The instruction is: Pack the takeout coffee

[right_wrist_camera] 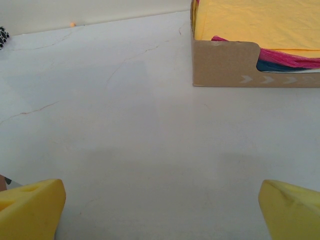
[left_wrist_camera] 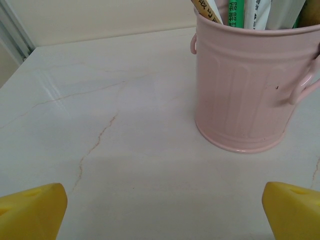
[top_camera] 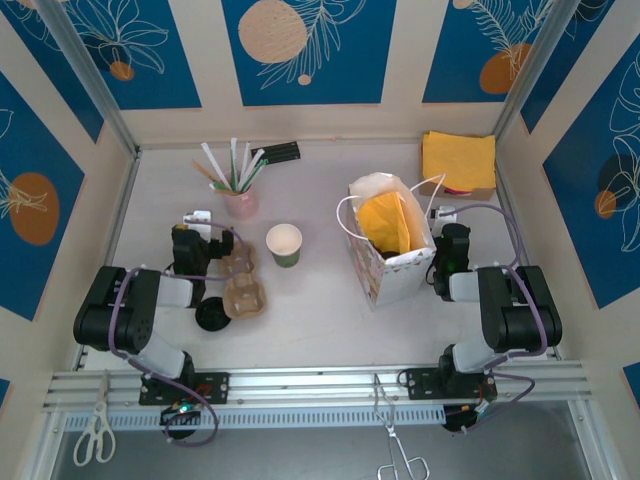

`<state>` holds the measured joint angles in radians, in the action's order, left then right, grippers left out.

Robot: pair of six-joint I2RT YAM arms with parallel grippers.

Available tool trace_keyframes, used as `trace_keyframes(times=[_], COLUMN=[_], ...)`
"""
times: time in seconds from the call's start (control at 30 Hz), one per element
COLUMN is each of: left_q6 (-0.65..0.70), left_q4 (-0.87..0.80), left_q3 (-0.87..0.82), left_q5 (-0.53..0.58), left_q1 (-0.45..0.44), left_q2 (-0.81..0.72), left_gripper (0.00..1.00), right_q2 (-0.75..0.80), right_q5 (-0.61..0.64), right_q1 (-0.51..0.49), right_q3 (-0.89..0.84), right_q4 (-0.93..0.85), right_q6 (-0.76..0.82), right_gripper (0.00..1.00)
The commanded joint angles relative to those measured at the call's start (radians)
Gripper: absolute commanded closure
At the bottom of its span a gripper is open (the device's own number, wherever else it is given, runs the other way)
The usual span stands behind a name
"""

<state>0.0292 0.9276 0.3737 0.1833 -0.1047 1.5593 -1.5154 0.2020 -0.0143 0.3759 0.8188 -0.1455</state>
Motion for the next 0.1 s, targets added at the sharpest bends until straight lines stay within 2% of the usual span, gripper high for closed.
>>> trace_keyframes(times=[0.0, 0.07], left_q6=[0.008, 0.008], left_q4=[0.033, 0.031], left_q3=[-0.009, -0.009], left_q5=[-0.019, -0.019], left_q1=[0.013, 0.013], left_q2=[0.005, 0.005], left_gripper=[0.00, 0.00], right_q2=[-0.008, -0.006], right_q5=[0.014, 0.014], right_q1=[-0.006, -0.006], right_q3=[0.024, 0.022], right_q4=[0.019, 0.021], right_q6=[0.018, 0.018], right_gripper=[0.01, 0.01])
